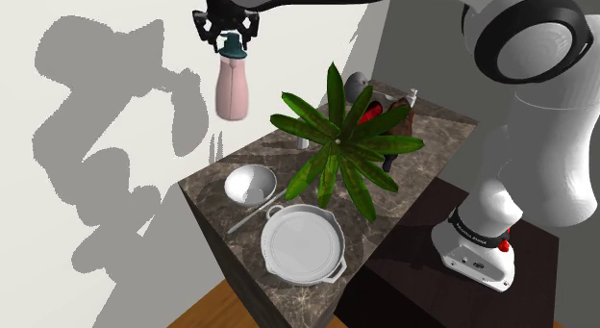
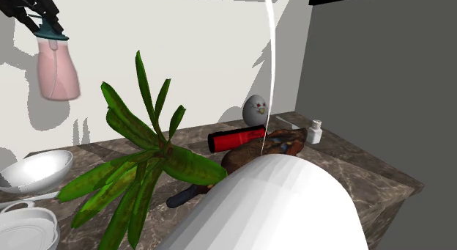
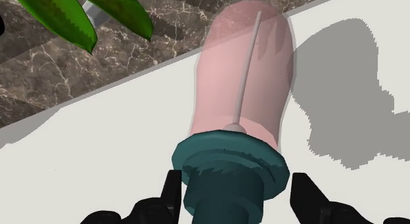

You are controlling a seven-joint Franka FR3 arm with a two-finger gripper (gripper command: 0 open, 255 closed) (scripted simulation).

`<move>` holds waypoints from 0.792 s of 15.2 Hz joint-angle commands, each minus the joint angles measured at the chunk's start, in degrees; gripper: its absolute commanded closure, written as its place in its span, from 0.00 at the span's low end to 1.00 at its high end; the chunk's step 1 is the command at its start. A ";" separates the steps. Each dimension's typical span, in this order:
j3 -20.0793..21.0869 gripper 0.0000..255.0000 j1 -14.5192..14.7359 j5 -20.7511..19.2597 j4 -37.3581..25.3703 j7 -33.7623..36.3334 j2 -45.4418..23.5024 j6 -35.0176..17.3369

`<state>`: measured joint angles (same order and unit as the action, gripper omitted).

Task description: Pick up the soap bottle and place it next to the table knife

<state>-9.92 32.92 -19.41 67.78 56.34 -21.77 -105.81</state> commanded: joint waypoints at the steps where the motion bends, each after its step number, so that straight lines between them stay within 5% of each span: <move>1: -0.01 1.00 0.10 -0.29 2.34 0.70 0.55 -1.71; 12: -0.18 1.00 0.32 -1.72 12.77 4.06 2.03 -10.12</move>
<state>-10.09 33.22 -21.02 79.97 60.11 -19.67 -115.26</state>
